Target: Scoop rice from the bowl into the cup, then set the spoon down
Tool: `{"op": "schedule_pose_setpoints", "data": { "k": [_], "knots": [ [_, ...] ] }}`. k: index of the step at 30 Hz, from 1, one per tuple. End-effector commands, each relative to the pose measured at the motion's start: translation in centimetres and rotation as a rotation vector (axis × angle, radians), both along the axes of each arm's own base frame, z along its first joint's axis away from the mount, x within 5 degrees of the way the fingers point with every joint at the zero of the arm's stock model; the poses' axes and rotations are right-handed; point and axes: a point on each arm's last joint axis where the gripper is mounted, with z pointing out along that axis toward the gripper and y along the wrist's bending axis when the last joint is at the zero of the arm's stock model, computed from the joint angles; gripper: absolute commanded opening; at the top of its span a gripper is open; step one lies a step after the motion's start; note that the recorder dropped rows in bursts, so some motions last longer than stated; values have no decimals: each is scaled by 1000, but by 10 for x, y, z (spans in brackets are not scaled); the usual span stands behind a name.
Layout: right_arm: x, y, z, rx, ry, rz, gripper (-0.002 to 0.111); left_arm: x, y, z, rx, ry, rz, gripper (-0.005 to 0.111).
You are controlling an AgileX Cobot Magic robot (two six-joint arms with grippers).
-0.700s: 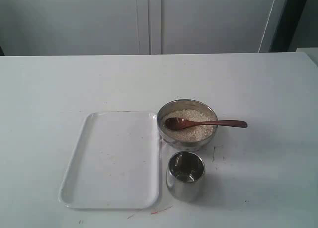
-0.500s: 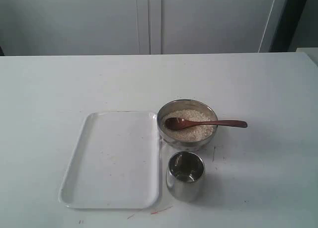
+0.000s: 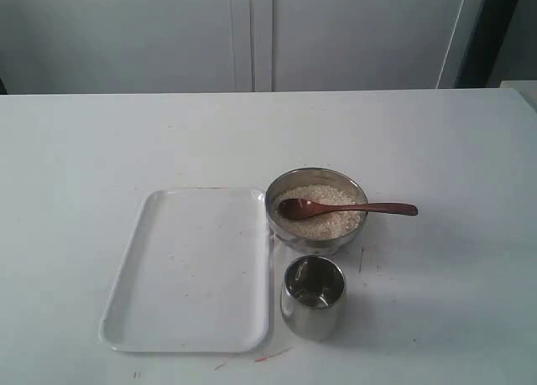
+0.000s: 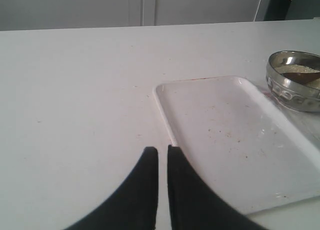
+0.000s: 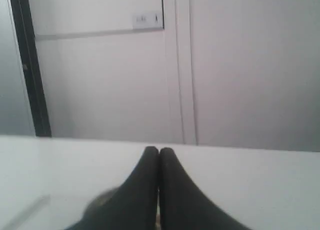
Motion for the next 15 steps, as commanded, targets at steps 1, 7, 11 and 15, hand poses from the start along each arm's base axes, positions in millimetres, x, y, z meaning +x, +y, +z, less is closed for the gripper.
{"op": "schedule_pose_setpoints", "data": {
  "k": [1, 7, 11, 15],
  "knots": [
    [-3, -1, 11, 277, -92, 62, 0, 0, 0, 3, -8, -9, -7, 14],
    [-7, -4, 23, 354, 332, -10, 0, 0, 0, 3, -8, -9, -7, 14],
    [-10, -4, 58, 256, 394, -28, 0, 0, 0, 3, -8, -9, -7, 14],
    [2, -3, 102, 74, 512, -54, 0, 0, 0, 3, -8, -9, -7, 14]
  ]
}}
